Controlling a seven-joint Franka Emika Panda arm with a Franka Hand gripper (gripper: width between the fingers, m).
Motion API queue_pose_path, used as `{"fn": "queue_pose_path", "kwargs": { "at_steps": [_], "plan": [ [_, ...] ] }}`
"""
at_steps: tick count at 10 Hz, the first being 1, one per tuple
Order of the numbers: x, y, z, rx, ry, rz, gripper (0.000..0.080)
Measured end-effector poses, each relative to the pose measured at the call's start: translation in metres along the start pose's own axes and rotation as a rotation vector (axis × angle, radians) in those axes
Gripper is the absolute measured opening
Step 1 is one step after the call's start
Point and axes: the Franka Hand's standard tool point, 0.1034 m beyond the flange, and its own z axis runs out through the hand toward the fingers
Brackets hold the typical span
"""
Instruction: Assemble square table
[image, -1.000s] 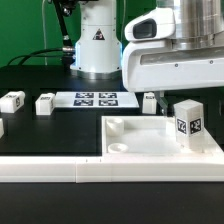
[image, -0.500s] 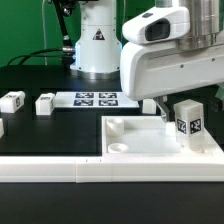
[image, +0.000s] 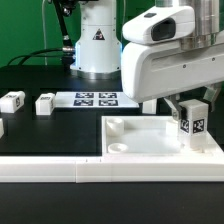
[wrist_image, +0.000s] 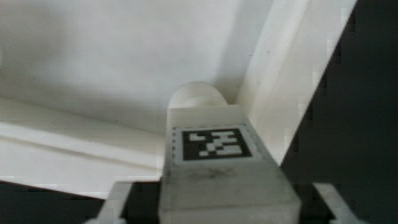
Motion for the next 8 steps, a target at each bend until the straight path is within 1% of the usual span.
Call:
{"fn": "queue_pose_path", "kwargs": {
  "at_steps": [4,5,6,8],
  "plan": [
    [-0.0001,0.0008,0.0000,0.001,0.000,0.040,0.0291],
    [-0.0010,0.0010,0.0008,0.006,0.000,0.185,0.0291],
    [-0.0011,0.0006,0.0011,0.006,0.002,0.318,0.0291],
    [-0.0013,-0.0007,0.0014,-0.005,0.007,0.613,0.0291]
  ]
}}
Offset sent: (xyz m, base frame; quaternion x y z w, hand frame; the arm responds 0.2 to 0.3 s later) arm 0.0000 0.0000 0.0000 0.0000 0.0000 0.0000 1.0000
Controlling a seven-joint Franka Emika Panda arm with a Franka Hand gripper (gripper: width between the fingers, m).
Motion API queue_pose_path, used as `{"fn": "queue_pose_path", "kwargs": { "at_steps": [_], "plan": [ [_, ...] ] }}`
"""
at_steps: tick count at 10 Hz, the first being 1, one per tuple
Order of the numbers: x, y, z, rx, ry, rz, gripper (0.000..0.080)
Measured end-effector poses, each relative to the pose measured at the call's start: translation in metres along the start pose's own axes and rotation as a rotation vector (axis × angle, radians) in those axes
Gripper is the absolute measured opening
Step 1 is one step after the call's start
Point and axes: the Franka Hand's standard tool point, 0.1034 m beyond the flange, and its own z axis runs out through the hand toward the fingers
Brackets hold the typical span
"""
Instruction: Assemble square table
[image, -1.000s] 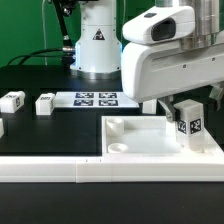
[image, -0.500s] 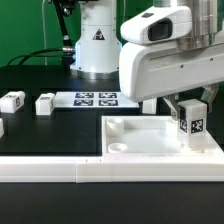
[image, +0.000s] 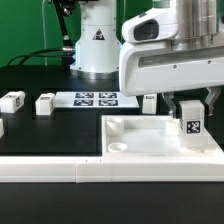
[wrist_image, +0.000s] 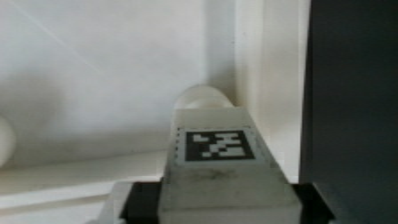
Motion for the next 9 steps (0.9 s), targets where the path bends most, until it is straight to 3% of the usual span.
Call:
{"fn": "queue_pose_path", "kwargs": {
  "at_steps": [6,9],
  "plan": [
    [-0.0012,-0.0017,0.0014,-0.011,0.012,0.672,0.0291],
    [-0.0012,-0.0019,0.0015,-0.003,0.005,0.770,0.0291]
  ]
}}
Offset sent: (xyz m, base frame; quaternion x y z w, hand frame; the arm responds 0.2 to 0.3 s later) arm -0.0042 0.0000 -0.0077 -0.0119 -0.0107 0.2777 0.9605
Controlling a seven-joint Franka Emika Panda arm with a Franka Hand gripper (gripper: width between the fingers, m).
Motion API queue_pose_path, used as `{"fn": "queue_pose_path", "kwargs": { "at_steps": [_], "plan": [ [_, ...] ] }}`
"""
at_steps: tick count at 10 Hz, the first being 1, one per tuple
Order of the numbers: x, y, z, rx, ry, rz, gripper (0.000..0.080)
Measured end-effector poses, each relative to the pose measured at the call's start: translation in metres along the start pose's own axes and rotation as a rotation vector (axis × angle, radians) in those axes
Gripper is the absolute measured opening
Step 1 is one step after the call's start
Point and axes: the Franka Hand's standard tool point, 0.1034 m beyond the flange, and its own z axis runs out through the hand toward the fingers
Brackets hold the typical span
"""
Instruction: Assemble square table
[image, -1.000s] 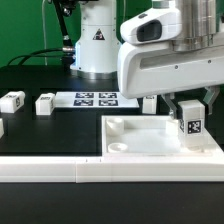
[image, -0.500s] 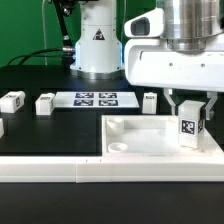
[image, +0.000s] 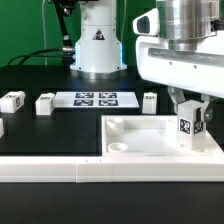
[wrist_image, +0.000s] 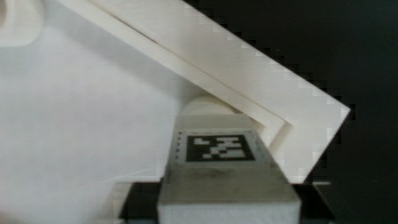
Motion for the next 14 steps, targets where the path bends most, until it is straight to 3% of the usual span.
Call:
{"fn": "queue_pose_path", "kwargs": {
  "at_steps": [2,3,4,7,9,14],
  "plan": [
    [-0.0003,-0.0001,0.0001,0.000,0.000,-0.006,0.0291],
    [-0.0005,-0.0002,0.0001,0.000,0.000,-0.022,0.0468],
    [-0.0005,-0.0002,0.0000,0.000,0.000,-0.088,0.0585],
    [-0.0032,-0.0016,-0.0010,-0.008,-0.005,-0.373,0.0646],
    [-0.0028,-0.0002,-0.0017,-0.032,-0.021,-0.655,0.0646],
    [-0.0017,0.0003,-0.0016,-0.036,-0.021,-0.973,0.0649]
  ]
}}
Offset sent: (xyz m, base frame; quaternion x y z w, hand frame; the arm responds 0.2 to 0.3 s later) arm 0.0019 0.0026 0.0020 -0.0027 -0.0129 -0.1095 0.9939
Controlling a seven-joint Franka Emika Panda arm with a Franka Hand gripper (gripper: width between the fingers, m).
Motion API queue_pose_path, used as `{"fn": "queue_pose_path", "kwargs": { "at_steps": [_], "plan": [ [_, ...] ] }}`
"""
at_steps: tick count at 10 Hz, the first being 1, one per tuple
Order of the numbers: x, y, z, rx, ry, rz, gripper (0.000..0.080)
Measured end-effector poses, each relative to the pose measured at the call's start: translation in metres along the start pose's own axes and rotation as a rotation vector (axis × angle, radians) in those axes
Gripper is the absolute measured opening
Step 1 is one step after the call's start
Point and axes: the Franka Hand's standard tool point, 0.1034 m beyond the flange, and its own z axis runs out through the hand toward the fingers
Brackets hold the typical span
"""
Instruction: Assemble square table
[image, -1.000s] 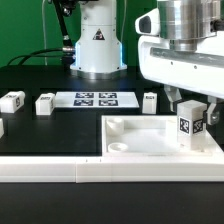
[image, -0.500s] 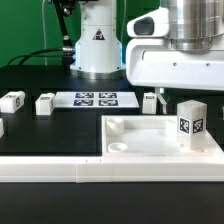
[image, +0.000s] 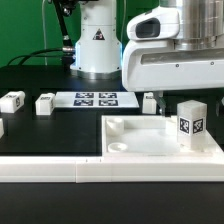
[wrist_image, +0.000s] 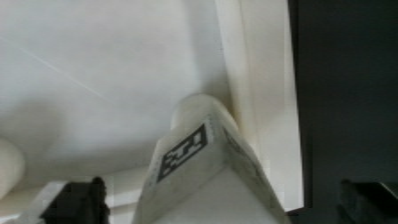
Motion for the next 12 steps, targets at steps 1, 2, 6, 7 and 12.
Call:
{"fn": "queue_pose_path", "kwargs": {
  "at_steps": [1,2,6,7,12],
  "plan": [
    [-0.0009,-0.0025,0.0003,-0.026,0.002,-0.122,0.0649],
    [-0.0009,-0.0024,0.0003,-0.030,0.001,-0.203,0.0649],
    [0.0011,0.0045,-0.0003,-0.045,-0.003,-0.510,0.0649],
    [0.0014,0.0066,-0.0005,-0.044,-0.006,-0.583,0.0649],
    [0.0017,0.0070,-0.0005,-0.044,-0.005,-0.567,0.0290]
  ]
}}
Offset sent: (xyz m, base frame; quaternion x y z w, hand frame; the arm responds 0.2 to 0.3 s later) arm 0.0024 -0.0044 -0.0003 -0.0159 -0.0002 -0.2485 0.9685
